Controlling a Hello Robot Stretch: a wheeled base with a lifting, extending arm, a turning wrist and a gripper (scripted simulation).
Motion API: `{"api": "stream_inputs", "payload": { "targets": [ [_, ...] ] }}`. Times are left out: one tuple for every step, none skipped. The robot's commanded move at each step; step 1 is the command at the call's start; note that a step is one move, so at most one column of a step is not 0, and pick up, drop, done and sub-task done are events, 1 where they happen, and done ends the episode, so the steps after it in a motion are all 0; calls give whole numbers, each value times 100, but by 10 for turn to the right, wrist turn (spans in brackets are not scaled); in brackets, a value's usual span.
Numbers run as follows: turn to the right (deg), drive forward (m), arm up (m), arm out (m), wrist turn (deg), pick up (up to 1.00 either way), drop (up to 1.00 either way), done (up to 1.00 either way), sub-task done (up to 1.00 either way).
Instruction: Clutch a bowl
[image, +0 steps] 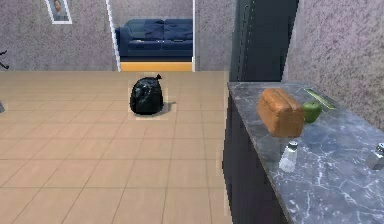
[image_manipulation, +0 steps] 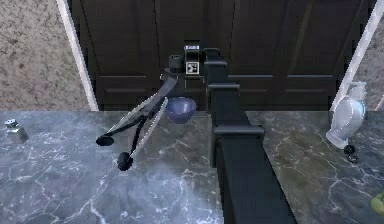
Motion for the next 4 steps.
{"api": "stream_inputs", "payload": {
  "targets": [
    [0,0,0,0,450,0,0,0,0],
    [0,0,0,0,450,0,0,0,0],
    [0,0,0,0,360,0,0,0,0],
    [0,0,-8,0,0,0,0,0,0]
  ]
}}
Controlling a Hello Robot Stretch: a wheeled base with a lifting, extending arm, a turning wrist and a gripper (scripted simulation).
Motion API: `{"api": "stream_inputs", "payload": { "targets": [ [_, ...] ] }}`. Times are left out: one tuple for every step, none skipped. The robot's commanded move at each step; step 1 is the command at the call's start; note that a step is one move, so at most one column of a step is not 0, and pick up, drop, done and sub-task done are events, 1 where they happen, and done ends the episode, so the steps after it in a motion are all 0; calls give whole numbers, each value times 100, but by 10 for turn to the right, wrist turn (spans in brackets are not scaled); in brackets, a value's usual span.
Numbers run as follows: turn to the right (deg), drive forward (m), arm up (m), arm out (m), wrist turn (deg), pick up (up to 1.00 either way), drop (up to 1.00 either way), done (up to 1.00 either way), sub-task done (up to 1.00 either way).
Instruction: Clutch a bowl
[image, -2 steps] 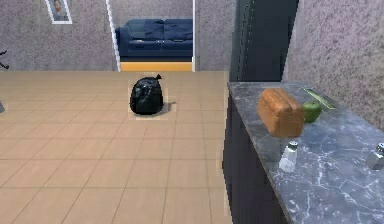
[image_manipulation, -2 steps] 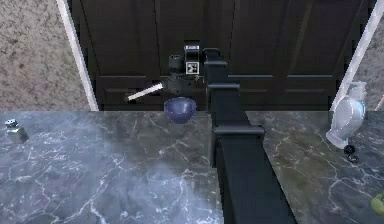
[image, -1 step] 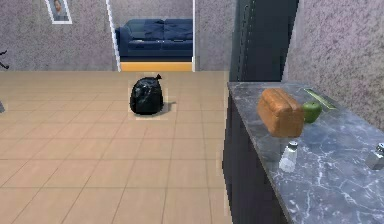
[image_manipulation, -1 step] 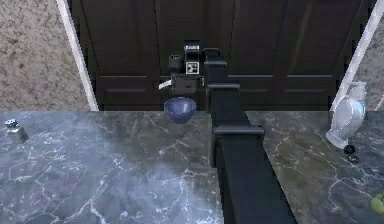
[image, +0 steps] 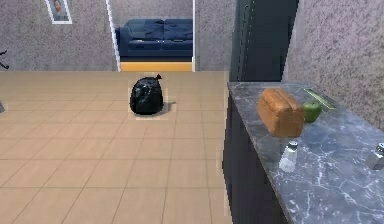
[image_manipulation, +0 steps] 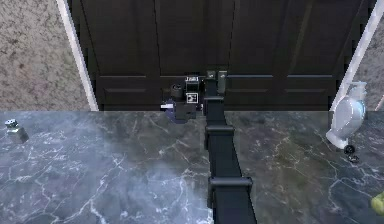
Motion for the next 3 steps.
{"api": "stream_inputs", "payload": {
  "targets": [
    [0,0,0,0,0,100,0,0,0],
    [0,0,8,0,0,0,0,0,0],
    [0,0,0,0,0,0,0,100,0]
  ]
}}
